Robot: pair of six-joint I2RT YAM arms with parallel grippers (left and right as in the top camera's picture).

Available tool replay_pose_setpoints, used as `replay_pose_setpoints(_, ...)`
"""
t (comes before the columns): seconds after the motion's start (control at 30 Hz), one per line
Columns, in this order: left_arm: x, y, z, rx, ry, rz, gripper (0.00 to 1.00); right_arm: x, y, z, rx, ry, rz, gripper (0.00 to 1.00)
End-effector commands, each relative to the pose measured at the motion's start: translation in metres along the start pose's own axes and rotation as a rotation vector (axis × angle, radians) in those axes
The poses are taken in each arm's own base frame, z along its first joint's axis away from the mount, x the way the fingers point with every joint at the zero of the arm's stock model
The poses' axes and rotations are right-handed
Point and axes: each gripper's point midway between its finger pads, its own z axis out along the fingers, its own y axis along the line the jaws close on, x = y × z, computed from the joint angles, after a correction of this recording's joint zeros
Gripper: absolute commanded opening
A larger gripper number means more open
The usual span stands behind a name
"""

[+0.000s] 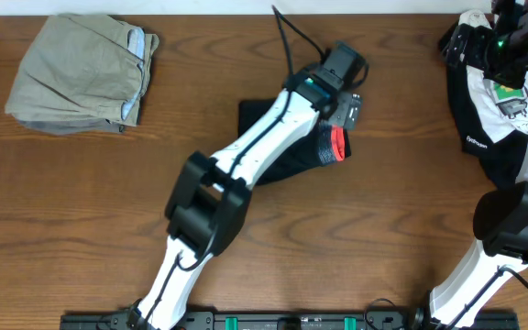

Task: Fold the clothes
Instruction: 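Grasp the folded tights bundle with the left gripper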

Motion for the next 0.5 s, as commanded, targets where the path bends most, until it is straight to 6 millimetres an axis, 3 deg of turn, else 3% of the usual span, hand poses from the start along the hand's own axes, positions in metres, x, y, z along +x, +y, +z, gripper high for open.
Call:
replay_pose_setpoints(0.0, 0.002, -0.004, 0.009, -0.027, -0.001, -0.001, 0.98, 0.005, 0.002, 0.006, -0.010, 0.023, -0.011, 0.99)
replay_pose_setpoints(0.23, 0.019, -0.006, 0.035, -0.068, 0.032, 0.024, 0.98, 0.012, 0.000, 0.013, -0.006, 0.053, -0.008, 0.99)
replay_pose_setpoints(0.37, 0.029, -0.015, 0.043, -0.067, 0.051, 0.050, 0.98, 0.013, -0.001, 0.014, -0.005, 0.055, -0.011, 0.99)
replay_pose_setpoints(0.47, 0.035, -0.011, 0.048, -0.095, 0.071, 0.091, 0.98, 0.013, -0.001, 0.014, -0.005, 0.056, -0.018, 0.99)
